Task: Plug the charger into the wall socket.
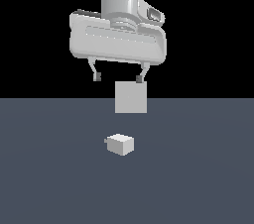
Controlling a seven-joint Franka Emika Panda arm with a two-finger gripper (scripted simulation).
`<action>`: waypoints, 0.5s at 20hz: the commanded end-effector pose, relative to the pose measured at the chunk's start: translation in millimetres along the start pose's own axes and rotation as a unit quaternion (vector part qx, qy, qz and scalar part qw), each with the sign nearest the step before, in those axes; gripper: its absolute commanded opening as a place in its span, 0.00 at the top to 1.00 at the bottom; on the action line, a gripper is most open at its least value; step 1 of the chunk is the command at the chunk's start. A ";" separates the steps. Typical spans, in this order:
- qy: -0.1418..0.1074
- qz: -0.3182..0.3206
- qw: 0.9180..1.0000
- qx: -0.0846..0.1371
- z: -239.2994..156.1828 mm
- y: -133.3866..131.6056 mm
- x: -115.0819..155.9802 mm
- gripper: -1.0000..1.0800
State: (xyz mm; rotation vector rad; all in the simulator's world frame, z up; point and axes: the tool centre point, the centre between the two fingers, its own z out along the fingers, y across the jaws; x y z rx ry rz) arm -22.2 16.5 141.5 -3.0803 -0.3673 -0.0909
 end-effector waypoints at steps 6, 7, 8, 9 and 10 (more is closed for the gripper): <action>0.032 -0.069 0.997 0.010 15.4 -2.2 -11.8 0.04; 0.036 -0.077 0.996 0.011 17.4 -2.4 -13.2 0.04; 0.040 -0.086 0.995 0.012 19.4 -2.6 -14.6 0.04; 0.044 -0.094 0.995 0.014 21.3 -2.8 -15.9 0.04; 0.048 -0.102 0.994 0.015 23.2 -2.9 -17.2 0.04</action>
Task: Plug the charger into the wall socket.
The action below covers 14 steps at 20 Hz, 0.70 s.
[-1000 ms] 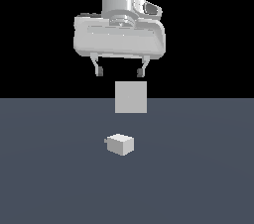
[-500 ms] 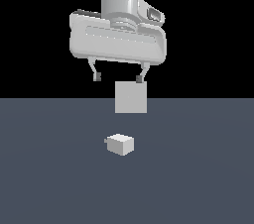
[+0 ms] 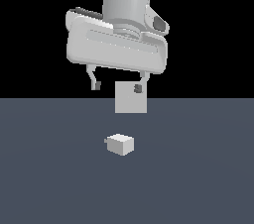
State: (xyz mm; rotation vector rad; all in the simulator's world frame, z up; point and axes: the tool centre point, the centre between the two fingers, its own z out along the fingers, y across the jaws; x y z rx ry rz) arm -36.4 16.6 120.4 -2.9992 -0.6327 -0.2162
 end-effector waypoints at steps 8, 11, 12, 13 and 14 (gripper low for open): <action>0.035 -0.075 0.997 0.011 16.8 -2.4 -12.3 0.04; 0.045 -0.097 0.994 0.015 22.0 -3.0 -15.6 0.04; 0.049 -0.104 0.993 0.016 23.7 -3.1 -16.7 0.04; 0.052 -0.111 0.992 0.018 25.5 -3.2 -17.7 0.04; 0.056 -0.118 0.991 0.019 27.2 -3.4 -18.8 0.04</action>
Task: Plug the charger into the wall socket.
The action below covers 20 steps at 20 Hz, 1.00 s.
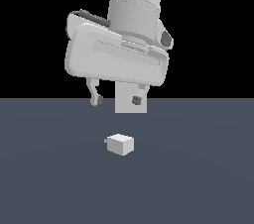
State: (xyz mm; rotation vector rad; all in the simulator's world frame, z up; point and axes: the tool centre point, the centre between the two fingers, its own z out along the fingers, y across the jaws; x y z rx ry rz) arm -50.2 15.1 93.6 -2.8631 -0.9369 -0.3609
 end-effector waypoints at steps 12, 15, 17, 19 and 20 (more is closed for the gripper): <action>0.042 -0.088 0.995 0.017 20.5 -3.0 -13.3 0.04; 0.048 -0.100 0.994 0.019 23.6 -3.3 -15.0 0.04; 0.050 -0.107 0.993 0.020 25.3 -3.4 -16.0 0.04; 0.052 -0.111 0.992 0.021 26.5 -3.5 -16.7 0.04; 0.053 -0.113 0.992 0.022 27.0 -3.5 -16.9 0.04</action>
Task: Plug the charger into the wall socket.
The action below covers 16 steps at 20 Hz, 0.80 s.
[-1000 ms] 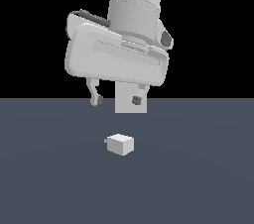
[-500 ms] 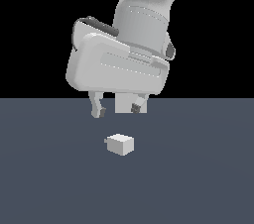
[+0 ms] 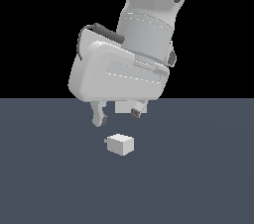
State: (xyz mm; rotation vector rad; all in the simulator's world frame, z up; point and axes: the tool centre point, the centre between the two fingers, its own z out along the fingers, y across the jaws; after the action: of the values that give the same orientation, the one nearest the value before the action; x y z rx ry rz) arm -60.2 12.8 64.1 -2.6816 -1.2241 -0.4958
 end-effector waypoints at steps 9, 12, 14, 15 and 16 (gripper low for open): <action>0.002 -0.004 1.000 0.001 7.2 -0.4 -3.4 0.04; 0.001 -0.005 1.000 0.001 16.8 -0.9 -7.2 0.04; 0.001 -0.005 1.000 0.001 25.5 -1.1 -10.7 0.04; 0.001 -0.006 1.000 0.001 30.0 -1.2 -12.5 0.04; 0.001 -0.006 1.000 0.001 33.9 -1.1 -14.2 0.04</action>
State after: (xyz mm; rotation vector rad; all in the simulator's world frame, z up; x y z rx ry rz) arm -61.5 12.8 34.3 -2.6730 -1.2387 -0.4981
